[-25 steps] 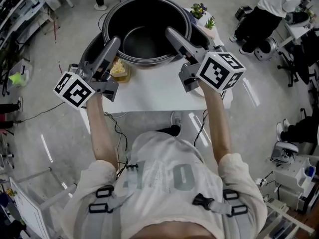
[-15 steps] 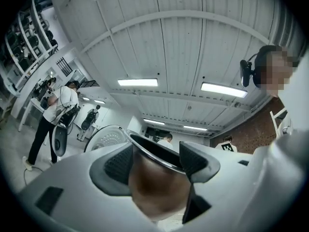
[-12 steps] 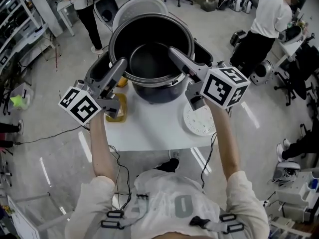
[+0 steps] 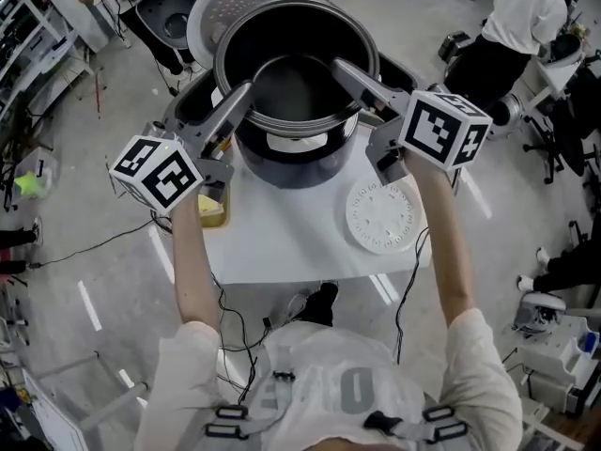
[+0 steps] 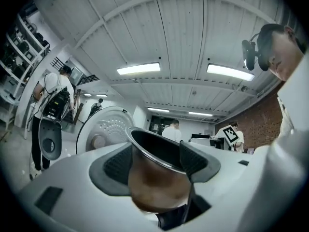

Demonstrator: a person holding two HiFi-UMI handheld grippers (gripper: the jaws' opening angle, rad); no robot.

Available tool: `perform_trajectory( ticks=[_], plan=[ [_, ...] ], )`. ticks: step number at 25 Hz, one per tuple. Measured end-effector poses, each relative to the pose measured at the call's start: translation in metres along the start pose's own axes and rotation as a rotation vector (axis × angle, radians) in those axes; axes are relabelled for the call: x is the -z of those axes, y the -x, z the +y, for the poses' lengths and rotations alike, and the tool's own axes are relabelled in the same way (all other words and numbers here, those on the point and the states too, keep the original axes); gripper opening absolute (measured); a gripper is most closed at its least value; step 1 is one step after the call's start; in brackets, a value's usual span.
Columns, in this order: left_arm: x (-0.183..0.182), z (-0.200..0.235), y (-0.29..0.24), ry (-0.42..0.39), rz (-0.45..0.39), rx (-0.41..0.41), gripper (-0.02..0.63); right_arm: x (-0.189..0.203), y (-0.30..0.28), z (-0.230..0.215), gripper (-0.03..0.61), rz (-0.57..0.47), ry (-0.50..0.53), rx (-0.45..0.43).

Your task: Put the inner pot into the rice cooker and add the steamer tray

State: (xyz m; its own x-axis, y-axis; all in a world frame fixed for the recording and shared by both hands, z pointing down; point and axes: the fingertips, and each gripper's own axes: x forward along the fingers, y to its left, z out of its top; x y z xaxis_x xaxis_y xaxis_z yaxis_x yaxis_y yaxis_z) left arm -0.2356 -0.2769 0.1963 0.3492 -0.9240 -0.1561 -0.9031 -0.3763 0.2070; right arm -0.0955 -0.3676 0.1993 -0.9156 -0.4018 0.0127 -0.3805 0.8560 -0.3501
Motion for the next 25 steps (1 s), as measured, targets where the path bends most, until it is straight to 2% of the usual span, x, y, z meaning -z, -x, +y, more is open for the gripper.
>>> perform_trajectory(
  ticks=[9,14,20,25],
  plan=[
    [0.051,0.031,-0.014,0.088,0.106,-0.098,0.298,0.044,-0.027,-0.042,0.364,0.128,-0.065,0.02],
    [0.081,0.054,-0.002,0.109,0.144,-0.168,0.296,0.089,-0.046,-0.049,0.364,0.217,-0.017,0.039],
    [0.095,0.063,-0.009,0.1,0.205,-0.209,0.296,0.096,-0.053,-0.06,0.365,0.274,0.004,0.063],
    [0.119,0.068,-0.008,0.089,0.238,-0.234,0.296,0.127,-0.052,-0.072,0.365,0.392,0.138,0.098]
  ],
)
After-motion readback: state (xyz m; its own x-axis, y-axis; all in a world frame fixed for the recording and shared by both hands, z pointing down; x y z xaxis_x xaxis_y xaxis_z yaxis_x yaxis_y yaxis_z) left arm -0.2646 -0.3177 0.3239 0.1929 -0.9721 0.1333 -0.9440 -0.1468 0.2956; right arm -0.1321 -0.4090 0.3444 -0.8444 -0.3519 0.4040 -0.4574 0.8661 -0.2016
